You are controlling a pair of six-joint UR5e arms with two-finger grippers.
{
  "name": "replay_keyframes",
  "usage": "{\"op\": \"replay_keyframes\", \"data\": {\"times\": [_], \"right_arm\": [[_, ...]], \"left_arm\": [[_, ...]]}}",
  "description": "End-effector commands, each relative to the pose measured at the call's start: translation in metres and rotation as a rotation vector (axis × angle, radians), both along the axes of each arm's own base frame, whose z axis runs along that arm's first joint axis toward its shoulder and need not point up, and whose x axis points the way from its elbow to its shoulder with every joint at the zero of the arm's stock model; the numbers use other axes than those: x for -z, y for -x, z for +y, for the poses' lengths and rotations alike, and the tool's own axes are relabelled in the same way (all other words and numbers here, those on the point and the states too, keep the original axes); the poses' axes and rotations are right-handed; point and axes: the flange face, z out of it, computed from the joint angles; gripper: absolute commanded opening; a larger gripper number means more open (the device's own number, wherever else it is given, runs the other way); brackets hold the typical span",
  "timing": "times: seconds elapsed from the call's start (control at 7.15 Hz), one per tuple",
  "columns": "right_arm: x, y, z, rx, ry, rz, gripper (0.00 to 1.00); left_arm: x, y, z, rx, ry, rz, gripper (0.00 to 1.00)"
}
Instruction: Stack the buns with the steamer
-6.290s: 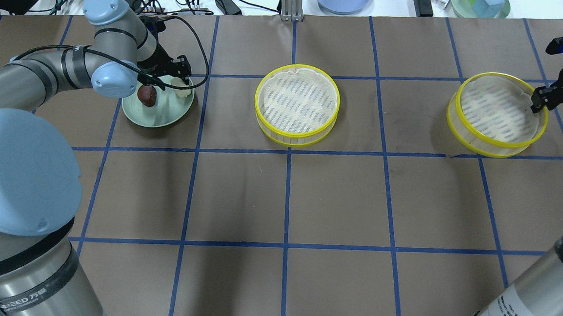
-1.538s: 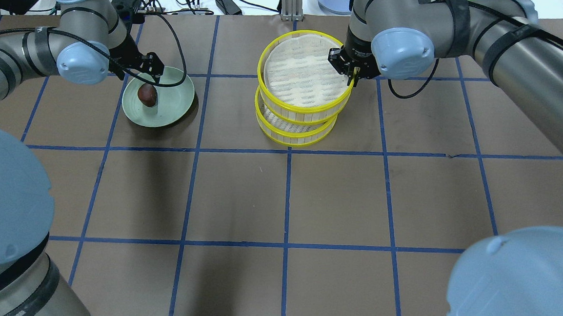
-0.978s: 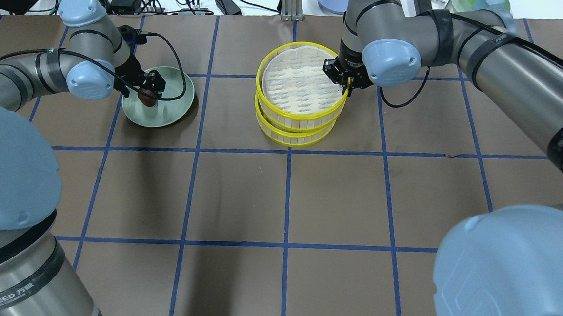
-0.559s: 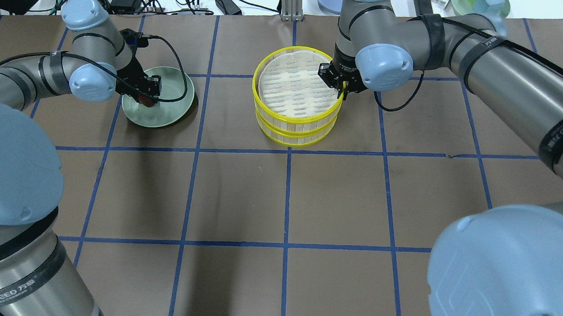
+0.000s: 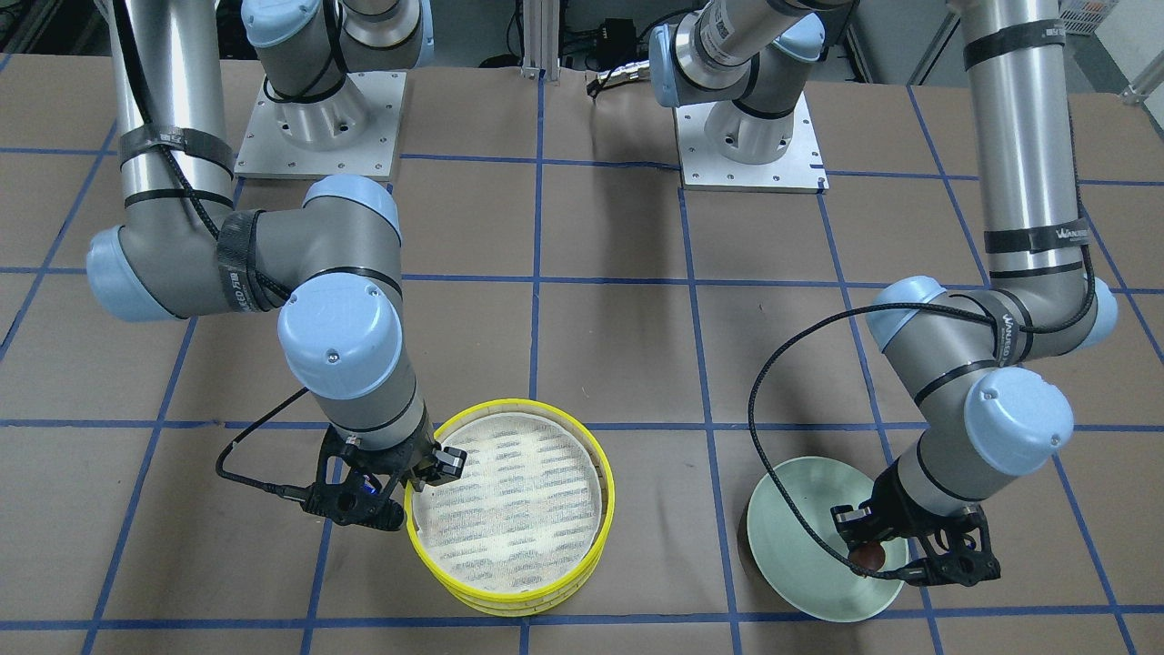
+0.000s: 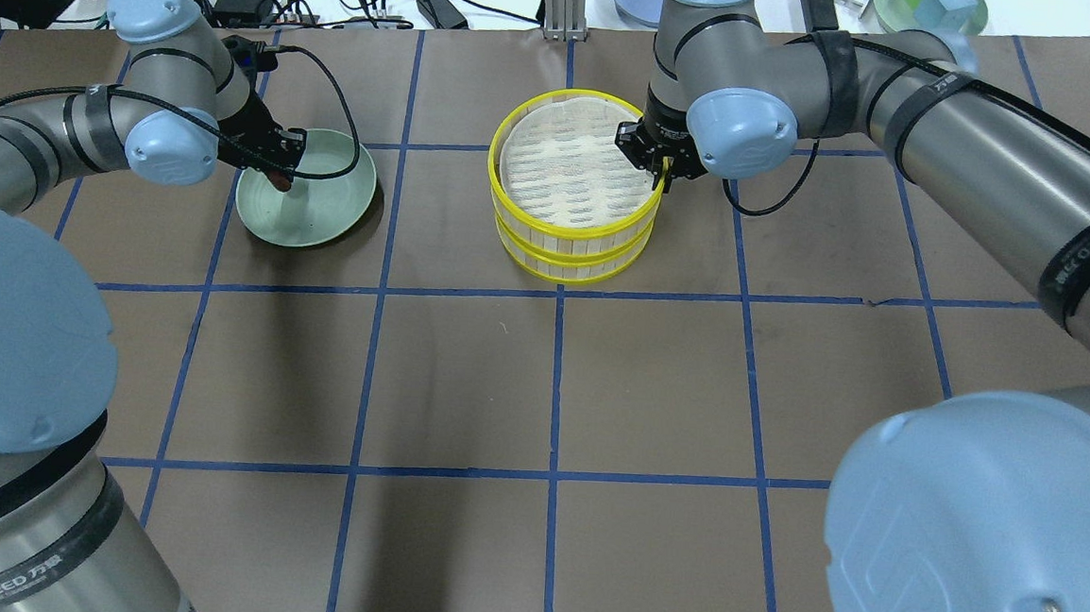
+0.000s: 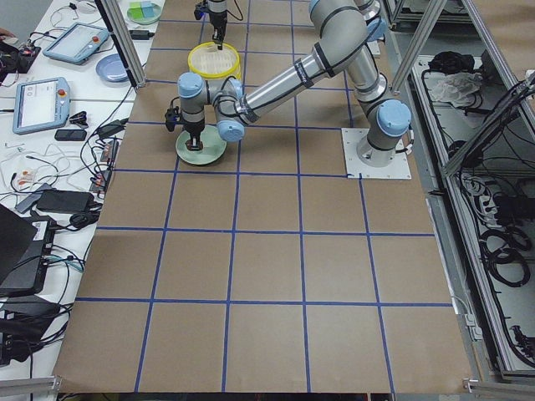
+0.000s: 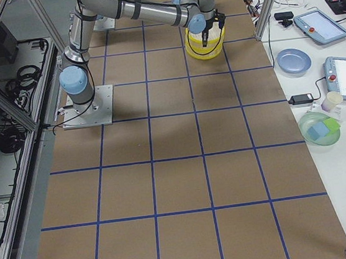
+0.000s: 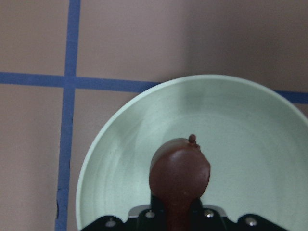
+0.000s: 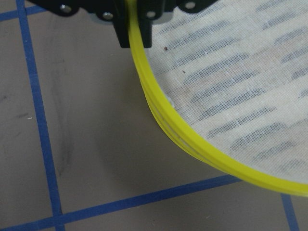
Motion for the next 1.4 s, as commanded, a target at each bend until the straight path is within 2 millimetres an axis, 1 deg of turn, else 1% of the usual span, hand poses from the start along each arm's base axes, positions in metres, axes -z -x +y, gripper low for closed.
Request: {"op": "replay_keyframes", "data": {"times": [0.0,0.14,0.28,0.42,0.56,0.7,0.84,0.98,1.12,1.26], "right_arm": [[0.008,0.001,0.005,0.002,-0.016,0.003,0.12],[0.010,0.001,0.006,0.000,-0.019,0.003,0.24],[0.008,0.001,0.005,0.000,-0.015,0.003,0.51],[0.005,0.001,0.006,-0.010,-0.010,0.002,0.91],[0.000,0.001,0.006,-0.033,-0.007,-0.002,1.00],[-0.024,0.004,0.008,-0.055,0.015,-0.026,1.00],[-0.056,0.013,0.019,-0.077,0.011,-0.040,1.00],[-0.095,0.037,0.029,-0.111,0.013,-0.036,1.00],[-0.140,0.076,0.044,-0.159,0.004,-0.028,1.00],[-0.171,0.108,0.062,-0.194,-0.009,-0.024,1.00]], "left_arm": [[-0.036,0.029,0.003,-0.069,0.055,0.032,0.00],[-0.056,0.061,0.006,-0.076,0.082,0.040,0.00],[-0.076,0.095,0.010,-0.124,0.110,0.061,0.00],[-0.097,0.132,0.017,-0.155,0.138,0.089,0.00],[-0.108,0.164,0.025,-0.192,0.143,0.164,0.00],[-0.113,0.190,0.031,-0.241,0.131,0.240,0.00],[-0.116,0.213,0.038,-0.264,0.117,0.290,0.00],[-0.113,0.230,0.042,-0.293,0.100,0.306,0.00],[-0.105,0.252,0.047,-0.311,0.062,0.357,0.00],[-0.102,0.275,0.053,-0.302,0.039,0.413,0.00]]}}
